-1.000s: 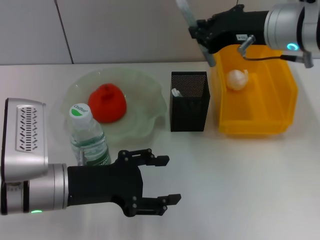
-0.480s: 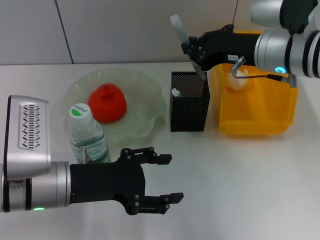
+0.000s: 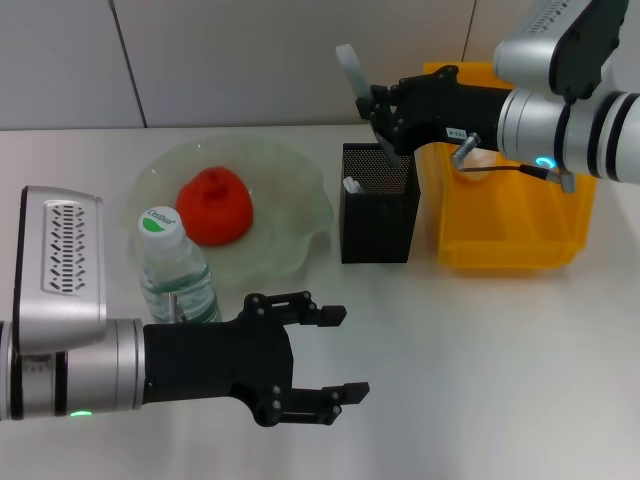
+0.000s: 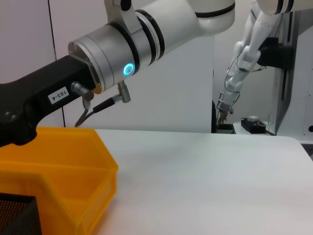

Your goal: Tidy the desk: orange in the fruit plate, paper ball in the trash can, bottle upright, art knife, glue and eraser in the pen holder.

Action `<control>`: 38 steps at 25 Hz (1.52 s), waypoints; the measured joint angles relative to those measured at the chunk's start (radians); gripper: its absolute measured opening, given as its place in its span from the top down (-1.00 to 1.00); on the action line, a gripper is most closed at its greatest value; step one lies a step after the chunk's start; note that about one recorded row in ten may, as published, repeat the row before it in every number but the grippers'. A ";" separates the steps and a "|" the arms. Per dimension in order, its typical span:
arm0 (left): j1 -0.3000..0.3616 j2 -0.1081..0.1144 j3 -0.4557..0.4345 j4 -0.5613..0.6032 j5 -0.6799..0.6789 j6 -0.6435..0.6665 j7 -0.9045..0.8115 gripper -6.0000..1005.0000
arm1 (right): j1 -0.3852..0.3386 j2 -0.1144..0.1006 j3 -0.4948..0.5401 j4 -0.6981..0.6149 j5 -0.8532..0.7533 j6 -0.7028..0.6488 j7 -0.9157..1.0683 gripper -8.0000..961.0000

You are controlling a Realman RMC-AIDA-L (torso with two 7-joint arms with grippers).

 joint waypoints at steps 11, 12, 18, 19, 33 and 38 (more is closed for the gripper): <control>-0.001 0.000 0.000 -0.014 0.002 -0.004 0.004 -0.58 | 0.000 -0.001 -0.001 -0.041 0.042 0.007 -0.037 0.70; -0.001 0.000 0.000 -0.014 0.002 -0.004 0.004 -0.58 | -0.001 -0.001 -0.003 -0.042 0.042 0.007 -0.037 0.70; -0.003 0.000 0.000 -0.016 0.002 -0.002 0.004 -0.58 | 0.005 -0.001 -0.007 -0.064 0.036 0.007 -0.038 0.70; -0.003 0.000 0.000 -0.016 0.002 -0.001 0.004 -0.58 | 0.005 -0.002 -0.007 -0.066 0.036 0.007 -0.038 0.70; -0.002 0.000 0.000 -0.020 0.002 0.004 0.005 -0.58 | -0.001 -0.001 -0.008 -0.059 0.033 0.003 -0.039 0.22; 0.003 0.000 0.000 -0.020 0.002 0.005 0.005 -0.58 | -0.022 -0.001 0.001 -0.026 0.052 -0.025 -0.040 -0.20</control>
